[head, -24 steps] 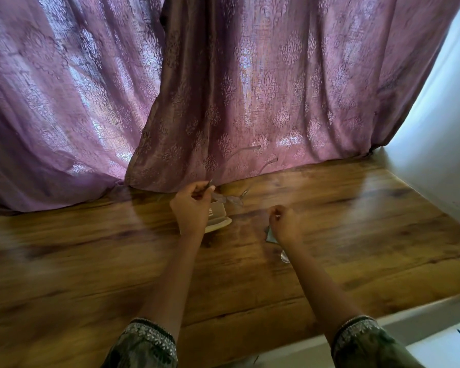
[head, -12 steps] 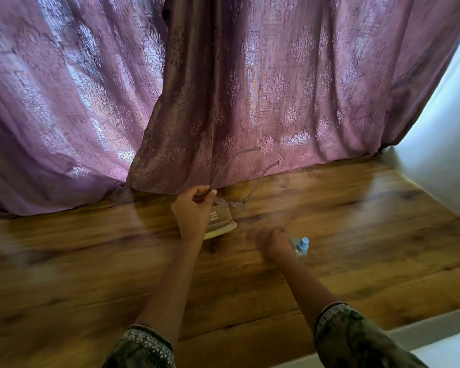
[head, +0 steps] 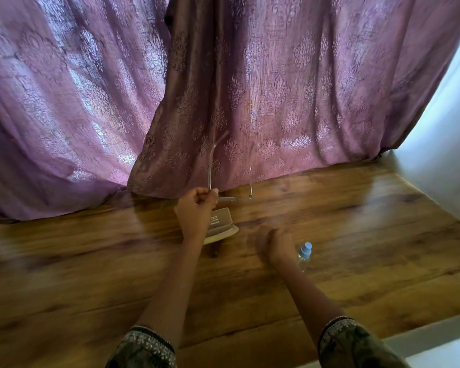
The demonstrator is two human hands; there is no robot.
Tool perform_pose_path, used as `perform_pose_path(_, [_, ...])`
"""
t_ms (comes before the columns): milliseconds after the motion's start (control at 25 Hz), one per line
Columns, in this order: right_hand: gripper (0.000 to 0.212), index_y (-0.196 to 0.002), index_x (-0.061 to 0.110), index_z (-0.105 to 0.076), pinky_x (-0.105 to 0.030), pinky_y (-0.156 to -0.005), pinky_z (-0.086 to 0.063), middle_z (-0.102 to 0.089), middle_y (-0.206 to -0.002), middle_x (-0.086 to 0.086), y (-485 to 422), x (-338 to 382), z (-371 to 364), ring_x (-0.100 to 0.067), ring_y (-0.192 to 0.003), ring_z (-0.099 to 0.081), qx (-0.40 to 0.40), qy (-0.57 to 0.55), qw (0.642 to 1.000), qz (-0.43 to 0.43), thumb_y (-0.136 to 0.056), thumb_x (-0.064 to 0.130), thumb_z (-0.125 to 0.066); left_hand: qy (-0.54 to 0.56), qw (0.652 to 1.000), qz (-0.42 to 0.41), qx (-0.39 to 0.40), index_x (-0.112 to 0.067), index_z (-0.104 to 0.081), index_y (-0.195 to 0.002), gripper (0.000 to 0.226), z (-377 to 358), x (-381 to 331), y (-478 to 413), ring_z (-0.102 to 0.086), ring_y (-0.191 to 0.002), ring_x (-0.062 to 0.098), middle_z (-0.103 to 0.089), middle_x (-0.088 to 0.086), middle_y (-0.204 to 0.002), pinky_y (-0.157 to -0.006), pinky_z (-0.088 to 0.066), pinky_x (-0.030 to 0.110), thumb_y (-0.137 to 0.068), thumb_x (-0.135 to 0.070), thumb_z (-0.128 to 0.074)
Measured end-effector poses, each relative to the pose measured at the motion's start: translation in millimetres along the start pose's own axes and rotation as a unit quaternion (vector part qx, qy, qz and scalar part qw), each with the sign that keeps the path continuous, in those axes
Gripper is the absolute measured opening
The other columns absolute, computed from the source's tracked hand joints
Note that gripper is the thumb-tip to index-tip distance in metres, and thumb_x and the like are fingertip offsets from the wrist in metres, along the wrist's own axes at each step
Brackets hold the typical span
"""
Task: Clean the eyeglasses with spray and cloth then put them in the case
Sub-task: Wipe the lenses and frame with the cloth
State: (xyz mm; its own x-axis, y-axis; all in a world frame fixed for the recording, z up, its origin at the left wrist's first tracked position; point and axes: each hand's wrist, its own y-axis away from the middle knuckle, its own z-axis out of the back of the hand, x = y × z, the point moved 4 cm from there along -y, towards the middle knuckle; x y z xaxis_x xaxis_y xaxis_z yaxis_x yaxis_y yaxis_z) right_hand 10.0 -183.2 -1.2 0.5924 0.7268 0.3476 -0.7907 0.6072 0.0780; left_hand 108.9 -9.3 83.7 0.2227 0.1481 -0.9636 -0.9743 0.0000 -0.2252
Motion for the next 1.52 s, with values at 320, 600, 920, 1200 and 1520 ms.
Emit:
perform_pose_path(320, [0.014,-0.095,0.014,-0.057,-0.031,-0.071,-0.052,-0.066,-0.088,0.002,30.6,21.4,56.3,-0.016,-0.077,-0.062,-0.257,-0.388,0.883,0.061,-0.084,0.006,-0.059,0.258,0.94,0.221,0.015,-0.009,-0.064,-0.072,0.013,-9.3,7.5,13.9,-0.06,-0.054,0.007,-0.068,-0.004,-0.053,-0.053,-0.052,0.014,-0.084,-0.014,-0.065])
perform_pose_path(600, [0.011,-0.089,0.008,-0.067,-0.005,-0.066,-0.041,-0.059,-0.087,0.005,52.6,50.5,104.5,0.0,-0.074,-0.055,-0.332,-0.398,0.827,0.22,-0.078,0.006,-0.069,0.374,0.848,0.37,0.068,-0.011,-0.062,-0.072,0.018,-28.1,-5.2,47.9,-0.056,-0.037,-0.001,-0.064,-0.007,-0.044,-0.042,-0.045,0.009,-0.088,-0.019,-0.06])
perform_pose_path(920, [0.007,-0.082,0.005,-0.068,-0.005,-0.065,-0.04,-0.059,-0.08,-0.005,63.6,70.0,100.0,-0.003,-0.072,-0.049,-0.346,-0.294,0.848,0.274,-0.076,0.008,-0.071,0.418,0.821,0.377,0.094,-0.01,-0.06,-0.072,0.019,-36.1,-26.8,73.0,-0.057,-0.037,0.001,-0.062,-0.006,-0.043,-0.04,-0.048,0.01,-0.087,-0.022,-0.06])
perform_pose_path(1200, [0.003,-0.079,0.004,-0.069,-0.011,-0.061,-0.044,-0.061,-0.081,-0.009,61.3,56.6,117.7,-0.012,-0.067,-0.055,-0.366,-0.298,0.846,0.247,-0.077,0.005,-0.069,0.405,0.838,0.353,0.095,-0.011,-0.064,-0.078,0.014,-31.8,-28.6,78.3,-0.057,-0.039,0.0,-0.064,-0.007,-0.045,-0.041,-0.047,0.01,-0.087,-0.021,-0.061])
perform_pose_path(1520, [0.005,-0.08,0.002,-0.068,-0.017,-0.061,-0.044,-0.062,-0.078,-0.009,79.4,55.0,101.8,-0.014,-0.065,-0.055,-0.341,-0.269,0.85,0.298,-0.077,0.006,-0.068,0.416,0.827,0.366,0.094,-0.011,-0.06,-0.07,0.02,-30.8,-30.4,83.3,-0.055,-0.035,0.001,-0.06,-0.005,-0.04,-0.037,-0.045,0.01,-0.087,-0.021,-0.06])
